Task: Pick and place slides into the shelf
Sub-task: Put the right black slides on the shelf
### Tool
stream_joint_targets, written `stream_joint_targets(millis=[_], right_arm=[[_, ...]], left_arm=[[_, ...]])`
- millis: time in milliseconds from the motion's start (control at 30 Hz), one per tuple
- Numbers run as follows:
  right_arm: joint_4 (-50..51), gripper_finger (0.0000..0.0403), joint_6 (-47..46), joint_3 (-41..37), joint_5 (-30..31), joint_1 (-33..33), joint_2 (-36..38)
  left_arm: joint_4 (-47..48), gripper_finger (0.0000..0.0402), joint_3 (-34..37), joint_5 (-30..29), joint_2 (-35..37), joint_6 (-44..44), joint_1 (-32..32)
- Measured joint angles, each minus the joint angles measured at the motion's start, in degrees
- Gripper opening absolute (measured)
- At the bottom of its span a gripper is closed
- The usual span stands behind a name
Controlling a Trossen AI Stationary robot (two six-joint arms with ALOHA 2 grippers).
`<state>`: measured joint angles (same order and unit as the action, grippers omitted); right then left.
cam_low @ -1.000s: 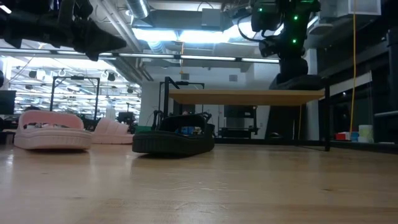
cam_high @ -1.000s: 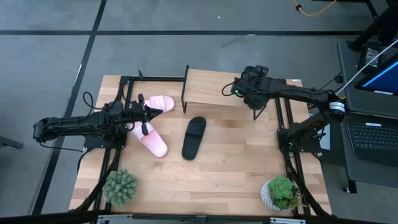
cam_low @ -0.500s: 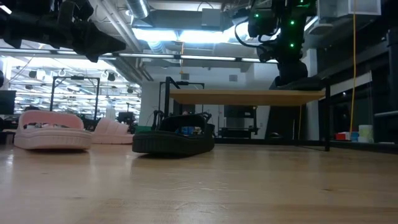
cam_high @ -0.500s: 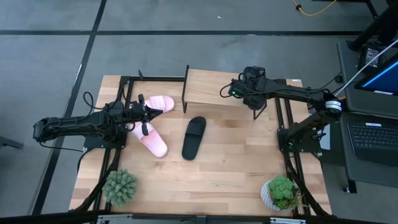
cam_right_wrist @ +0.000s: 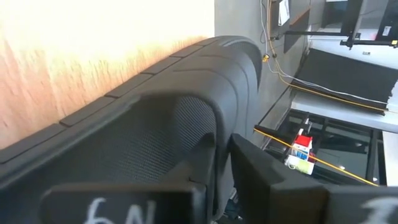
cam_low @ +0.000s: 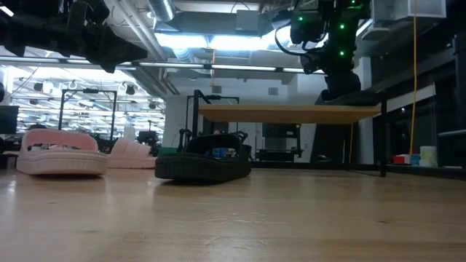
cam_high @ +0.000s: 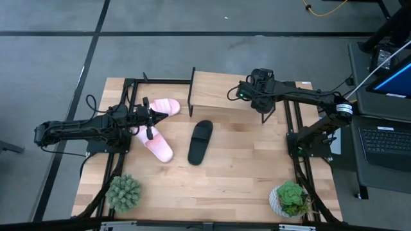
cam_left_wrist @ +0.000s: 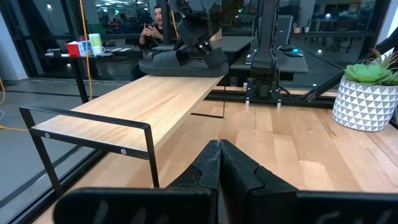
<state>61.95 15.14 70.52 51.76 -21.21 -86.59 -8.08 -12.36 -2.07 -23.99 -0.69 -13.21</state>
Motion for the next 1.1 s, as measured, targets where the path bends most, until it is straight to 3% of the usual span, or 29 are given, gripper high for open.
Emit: stream_joint_targets(millis=[400, 933, 1100], right_arm=[[0.0, 0.0172, 0.2, 0.0, -0.6, 0.0, 0.0], [0.4, 0.0177, 0.2, 0.2, 0.9, 0.3, 0.1], [2.5, 0.0177, -1.6, 4.4, 0.2, 0.3, 0.1]], left_arm=[[0.0, 0.0, 0.0, 0.0, 0.0, 0.0, 0.0], [0.0, 0.0, 0.0, 0.0, 0.0, 0.0, 0.0], [0.0, 0.0, 0.0, 0.0, 0.0, 0.0, 0.0]])
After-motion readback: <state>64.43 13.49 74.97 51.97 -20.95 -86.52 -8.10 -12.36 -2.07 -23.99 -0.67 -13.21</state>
